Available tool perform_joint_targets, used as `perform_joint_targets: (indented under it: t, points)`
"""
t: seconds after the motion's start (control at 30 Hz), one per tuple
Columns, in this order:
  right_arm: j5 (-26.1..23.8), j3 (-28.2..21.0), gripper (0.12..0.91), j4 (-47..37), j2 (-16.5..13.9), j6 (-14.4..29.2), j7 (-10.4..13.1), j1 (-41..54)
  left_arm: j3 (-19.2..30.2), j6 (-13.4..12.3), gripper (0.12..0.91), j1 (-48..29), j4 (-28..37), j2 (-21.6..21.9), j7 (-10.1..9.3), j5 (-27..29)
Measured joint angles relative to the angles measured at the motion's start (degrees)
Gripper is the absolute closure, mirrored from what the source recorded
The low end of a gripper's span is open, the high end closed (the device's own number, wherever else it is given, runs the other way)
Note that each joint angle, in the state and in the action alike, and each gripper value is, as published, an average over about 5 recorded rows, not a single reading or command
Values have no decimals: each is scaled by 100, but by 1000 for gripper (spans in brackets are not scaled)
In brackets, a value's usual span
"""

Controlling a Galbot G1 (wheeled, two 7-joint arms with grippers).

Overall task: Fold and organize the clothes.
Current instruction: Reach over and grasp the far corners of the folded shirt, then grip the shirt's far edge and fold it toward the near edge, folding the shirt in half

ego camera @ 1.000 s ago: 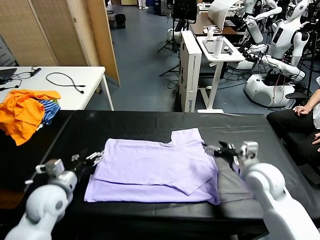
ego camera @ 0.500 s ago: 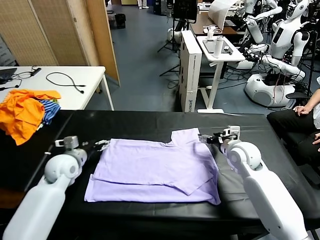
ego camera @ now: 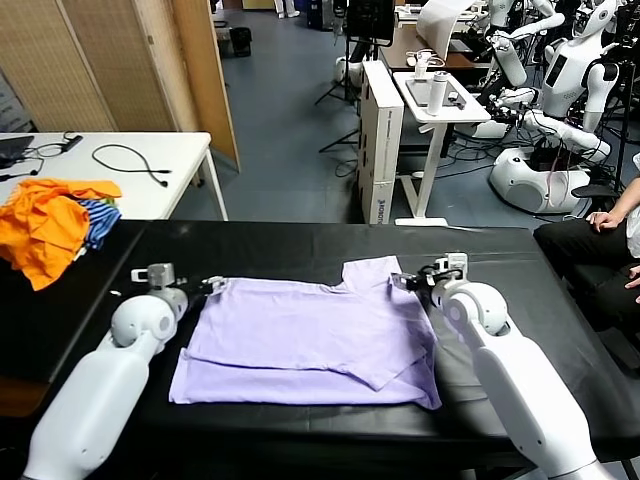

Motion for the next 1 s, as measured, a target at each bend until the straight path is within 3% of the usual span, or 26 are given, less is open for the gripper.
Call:
perform_joint_targets:
  t: [0.23, 0.4, 0.53, 0.73, 1.0]
  points:
    - [-9, -1, 659, -101, 10, 3, -72, -8, 58, 5, 539, 73, -56, -13, 1, 43]
    - [-5, 6, 786, -161, 29, 4, -108, 14, 61, 4, 772, 144, -75, -2, 55, 80]
    - [7, 28, 882, -135, 34, 1, -122, 7, 59, 7, 819, 157, -89, 28, 103, 87]
    - [25, 81, 886, -52, 34, -2, -126, -40, 54, 0, 873, 141, -122, 49, 142, 66]
    - [179, 227, 886, 191, -23, -2, -180, -155, -41, -63, 881, 204, -297, 47, 105, -8]
